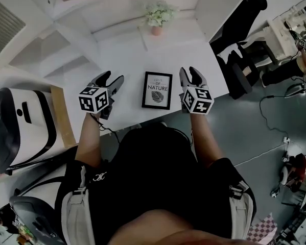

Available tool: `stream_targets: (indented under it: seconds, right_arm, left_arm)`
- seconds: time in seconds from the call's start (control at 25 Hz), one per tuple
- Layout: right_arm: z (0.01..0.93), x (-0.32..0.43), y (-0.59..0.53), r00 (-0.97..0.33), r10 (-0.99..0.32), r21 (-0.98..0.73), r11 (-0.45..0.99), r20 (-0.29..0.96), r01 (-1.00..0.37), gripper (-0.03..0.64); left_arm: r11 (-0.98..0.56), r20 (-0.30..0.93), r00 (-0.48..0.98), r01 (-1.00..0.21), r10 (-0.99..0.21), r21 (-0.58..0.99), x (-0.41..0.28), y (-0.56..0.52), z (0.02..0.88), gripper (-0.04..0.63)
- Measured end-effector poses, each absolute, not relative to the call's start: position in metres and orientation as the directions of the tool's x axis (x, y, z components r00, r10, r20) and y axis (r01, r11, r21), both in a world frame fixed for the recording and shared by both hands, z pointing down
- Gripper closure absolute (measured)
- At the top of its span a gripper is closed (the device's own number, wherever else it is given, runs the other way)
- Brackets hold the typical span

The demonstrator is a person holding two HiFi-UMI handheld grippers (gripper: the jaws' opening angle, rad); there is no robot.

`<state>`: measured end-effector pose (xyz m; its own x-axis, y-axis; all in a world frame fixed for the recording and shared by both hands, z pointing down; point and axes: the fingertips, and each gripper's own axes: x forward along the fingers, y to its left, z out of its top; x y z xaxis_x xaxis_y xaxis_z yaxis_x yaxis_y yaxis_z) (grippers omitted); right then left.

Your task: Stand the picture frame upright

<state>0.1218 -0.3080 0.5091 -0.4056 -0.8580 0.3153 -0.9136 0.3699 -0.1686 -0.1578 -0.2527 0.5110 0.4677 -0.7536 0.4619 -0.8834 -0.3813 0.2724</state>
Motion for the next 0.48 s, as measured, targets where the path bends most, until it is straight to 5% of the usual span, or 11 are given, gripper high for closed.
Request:
stream_targets:
  seconds: [0.48]
  right_arm:
    - [0.629, 0.105, -0.274, -0.360, -0.747, -0.167, 0.323, 0.559, -0.931, 0.468]
  left_arm:
    - [-0.376, 0.569, 0.593, -0.803, -0.570, 0.462, -0.161, -0.222, 0.607, 0.307]
